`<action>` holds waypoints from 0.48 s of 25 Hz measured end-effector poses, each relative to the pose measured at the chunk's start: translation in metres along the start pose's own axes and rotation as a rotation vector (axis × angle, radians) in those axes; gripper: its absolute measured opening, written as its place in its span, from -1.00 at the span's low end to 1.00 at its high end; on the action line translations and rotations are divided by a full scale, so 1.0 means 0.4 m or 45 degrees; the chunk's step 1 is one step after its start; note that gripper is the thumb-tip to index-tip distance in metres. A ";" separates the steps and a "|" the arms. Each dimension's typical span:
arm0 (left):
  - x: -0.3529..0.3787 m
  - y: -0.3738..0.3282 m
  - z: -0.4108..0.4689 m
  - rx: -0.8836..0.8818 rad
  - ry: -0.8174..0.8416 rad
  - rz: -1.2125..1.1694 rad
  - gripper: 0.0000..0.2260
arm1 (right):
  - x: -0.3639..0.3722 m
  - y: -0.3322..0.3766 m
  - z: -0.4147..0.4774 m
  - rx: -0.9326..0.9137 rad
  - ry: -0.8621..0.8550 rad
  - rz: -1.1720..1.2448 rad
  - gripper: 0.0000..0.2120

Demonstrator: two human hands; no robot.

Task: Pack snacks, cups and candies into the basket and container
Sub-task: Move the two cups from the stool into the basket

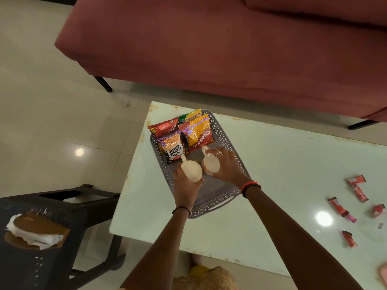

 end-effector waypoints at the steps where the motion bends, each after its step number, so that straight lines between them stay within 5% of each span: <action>1: 0.001 0.002 0.002 0.000 -0.003 0.002 -0.19 | 0.004 -0.002 0.003 0.003 0.005 -0.012 -0.19; 12: 0.019 0.012 0.020 -0.051 0.038 0.022 -0.14 | 0.001 0.013 0.029 -0.030 -0.023 0.039 -0.22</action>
Point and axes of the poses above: each hand's wrist, its own z-axis towards the middle knuckle, its own x-axis out of the palm, y = z × x, the point moved 9 cm from there along z, towards the middle knuckle, and after that the axes turned 11 degrees about x, right-handed, at the moved point
